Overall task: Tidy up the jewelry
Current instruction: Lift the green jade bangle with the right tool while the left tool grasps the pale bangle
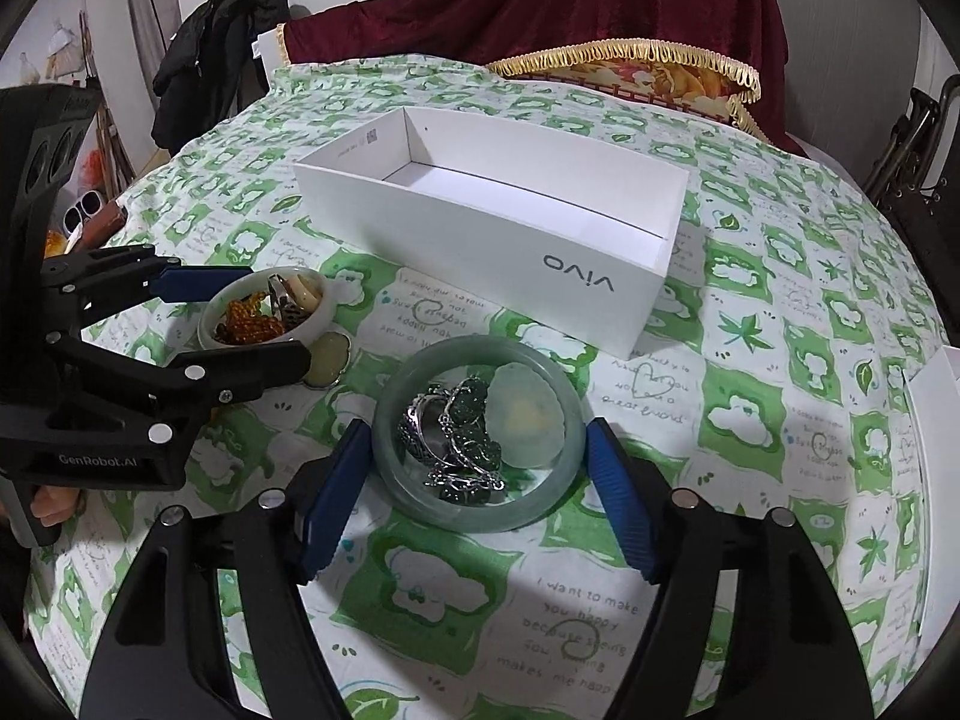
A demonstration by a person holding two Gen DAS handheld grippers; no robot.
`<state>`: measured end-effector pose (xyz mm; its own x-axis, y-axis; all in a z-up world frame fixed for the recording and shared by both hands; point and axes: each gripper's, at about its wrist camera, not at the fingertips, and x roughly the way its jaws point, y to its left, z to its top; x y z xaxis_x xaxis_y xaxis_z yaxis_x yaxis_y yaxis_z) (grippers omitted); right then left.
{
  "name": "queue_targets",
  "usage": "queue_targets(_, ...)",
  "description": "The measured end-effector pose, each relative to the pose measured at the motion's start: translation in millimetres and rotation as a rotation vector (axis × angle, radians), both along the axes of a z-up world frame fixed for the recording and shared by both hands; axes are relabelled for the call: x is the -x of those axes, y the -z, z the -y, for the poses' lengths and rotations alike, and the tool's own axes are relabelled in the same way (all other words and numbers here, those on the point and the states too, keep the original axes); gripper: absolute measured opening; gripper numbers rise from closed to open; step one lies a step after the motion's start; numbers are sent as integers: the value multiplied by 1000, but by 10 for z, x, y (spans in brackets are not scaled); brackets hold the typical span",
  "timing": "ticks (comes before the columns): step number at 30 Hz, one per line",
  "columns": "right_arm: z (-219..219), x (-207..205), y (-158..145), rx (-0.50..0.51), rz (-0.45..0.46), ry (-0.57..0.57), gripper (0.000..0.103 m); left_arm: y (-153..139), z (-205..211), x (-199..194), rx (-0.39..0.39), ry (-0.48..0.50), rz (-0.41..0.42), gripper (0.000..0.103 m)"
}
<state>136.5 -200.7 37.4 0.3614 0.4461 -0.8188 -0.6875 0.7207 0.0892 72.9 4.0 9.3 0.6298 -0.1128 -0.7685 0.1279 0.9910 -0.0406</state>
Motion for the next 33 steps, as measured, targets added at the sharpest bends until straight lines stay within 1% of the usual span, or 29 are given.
queue_targets(2, 17, 11, -23, -10, 12, 3, 70, -27, 11, 49, -6, -4, 20, 70)
queue_targets(4, 43, 64, -86, -31, 50, -1, 70, -56, 4, 97, 6, -3, 34, 70)
queue_targets(7, 45, 140, -148, -34, 102, -5, 70, -125, 0, 189, 19, -3, 67, 70)
queue_targets(12, 94, 171, -198, -56, 126, 6, 70, -279, -44, 298, 59, -10, 134, 70)
queue_targets(14, 123, 175, -209, -66, 130, 16, 70, -320, -61, 302, 67, -18, 147, 70)
queue_targets(19, 178, 158, -257, -79, 154, 40, 70, -392, -127, 227, 85, -40, 155, 70)
queue_targets(24, 264, 110, -342, -121, 161, 72, 70, -502, -194, 136, 117, -46, 168, 70)
queue_targets(27, 301, 89, -393, -145, 168, 86, 70, -561, -195, 78, 121, -44, 172, 70)
queue_targets(33, 351, 57, -545, -203, 198, 97, 70, -701, -119, -106, 103, -29, 186, 70)
